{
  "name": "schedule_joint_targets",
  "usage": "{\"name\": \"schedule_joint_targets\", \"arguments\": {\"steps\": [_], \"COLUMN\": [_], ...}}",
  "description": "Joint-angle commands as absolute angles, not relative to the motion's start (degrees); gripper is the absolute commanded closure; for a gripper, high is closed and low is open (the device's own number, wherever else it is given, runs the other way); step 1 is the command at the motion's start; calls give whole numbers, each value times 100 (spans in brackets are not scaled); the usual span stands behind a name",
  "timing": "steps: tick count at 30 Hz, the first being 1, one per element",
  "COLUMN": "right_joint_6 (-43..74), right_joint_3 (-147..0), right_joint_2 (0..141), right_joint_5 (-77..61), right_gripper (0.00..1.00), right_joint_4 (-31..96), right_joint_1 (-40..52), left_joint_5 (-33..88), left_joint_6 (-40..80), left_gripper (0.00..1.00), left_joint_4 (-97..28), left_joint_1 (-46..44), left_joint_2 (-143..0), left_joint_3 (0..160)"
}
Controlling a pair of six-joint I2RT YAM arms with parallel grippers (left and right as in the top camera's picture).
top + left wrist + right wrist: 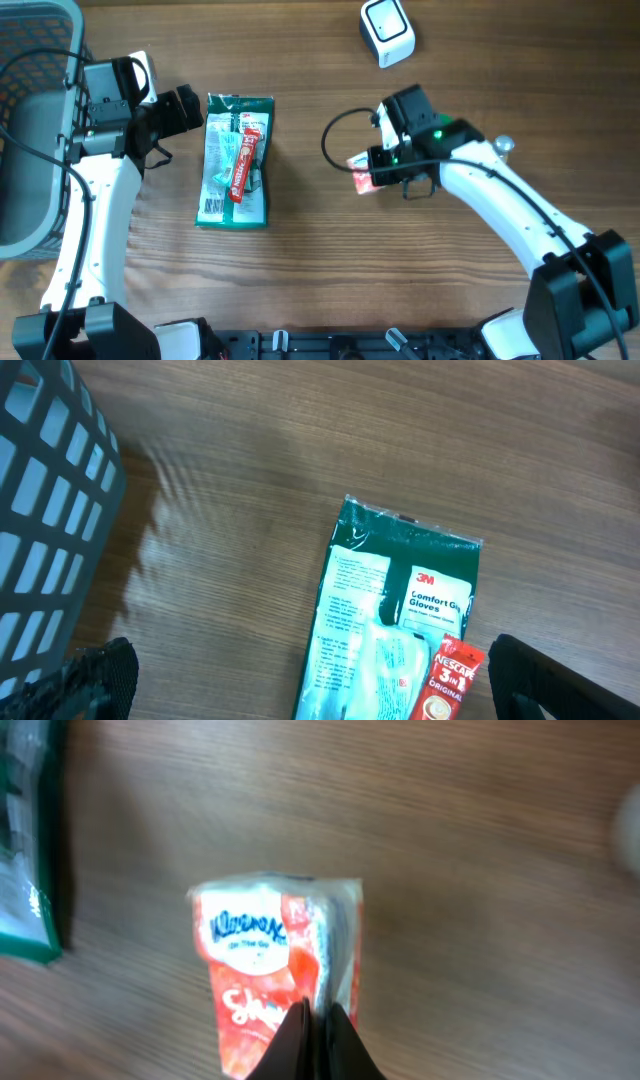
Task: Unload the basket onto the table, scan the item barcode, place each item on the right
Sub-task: 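Raise the Kleenex pack up to the white scanner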
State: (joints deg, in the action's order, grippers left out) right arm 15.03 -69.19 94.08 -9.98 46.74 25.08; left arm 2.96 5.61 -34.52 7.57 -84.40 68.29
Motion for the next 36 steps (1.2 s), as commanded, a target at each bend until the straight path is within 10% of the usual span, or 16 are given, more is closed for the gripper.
{"name": "schedule_joint_targets", "arguments": {"steps": [1,11,36], "right_joint_6": [1483,397,-2248], "right_joint_3": [-8715,-11194,-11183], "right_joint_2": [9343,9480,13369], "right_joint_5": [-257,1686,4635], "right_gripper": [96,96,96], "right_joint_4": [5531,6414,1216], "right_joint_1": [2532,2532,2512], "left_joint_5": [342,340,340], "left_joint_6": [471,471,471], "left_gripper": [0,0,0], "left_joint_4": [-3450,-3448,-3450], "left_joint_1": [779,779,779], "left_joint_2": [-8357,-8357,-8357], "left_joint_3": [6912,6912,6912]}}
